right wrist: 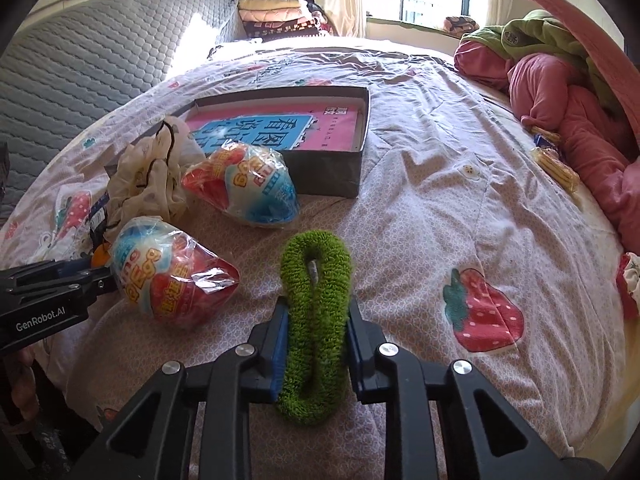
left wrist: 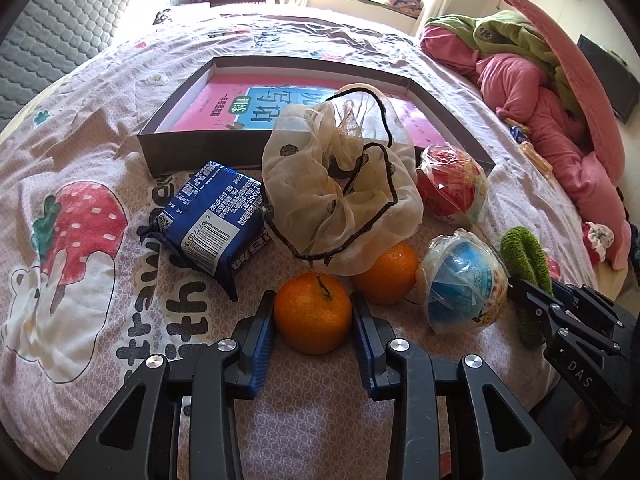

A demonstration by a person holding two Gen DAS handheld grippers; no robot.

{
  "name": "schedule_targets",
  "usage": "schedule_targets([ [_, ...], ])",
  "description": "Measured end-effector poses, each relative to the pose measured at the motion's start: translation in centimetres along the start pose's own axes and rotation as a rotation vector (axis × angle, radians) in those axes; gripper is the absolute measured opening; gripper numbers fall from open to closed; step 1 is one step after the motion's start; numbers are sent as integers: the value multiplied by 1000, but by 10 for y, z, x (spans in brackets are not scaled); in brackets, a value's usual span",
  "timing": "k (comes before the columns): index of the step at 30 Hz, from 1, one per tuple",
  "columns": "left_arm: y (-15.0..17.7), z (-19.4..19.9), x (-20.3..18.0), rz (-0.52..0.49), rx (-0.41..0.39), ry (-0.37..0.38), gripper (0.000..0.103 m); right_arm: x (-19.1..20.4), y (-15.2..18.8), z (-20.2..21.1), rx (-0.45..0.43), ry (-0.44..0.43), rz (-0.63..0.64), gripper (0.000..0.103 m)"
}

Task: Organize objects
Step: 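Close the left tool on the tangerine while the right tool grasps the green ring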

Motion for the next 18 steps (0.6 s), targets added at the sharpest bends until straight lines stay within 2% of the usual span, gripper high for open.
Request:
schedule_targets([
  [18, 2, 33, -2, -10, -60, 17, 36, 23, -7, 36, -108, -6, 52, 25],
])
Point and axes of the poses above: each gripper's, at about its wrist camera, not at the fingertips, and z roughly against the way its jaws point, x to its left, y to its underside, the point moved 5 cm from there along -z, roughly the way its jaws point, and after that the axes turned 1 degree about z, right-handed, at the moved point
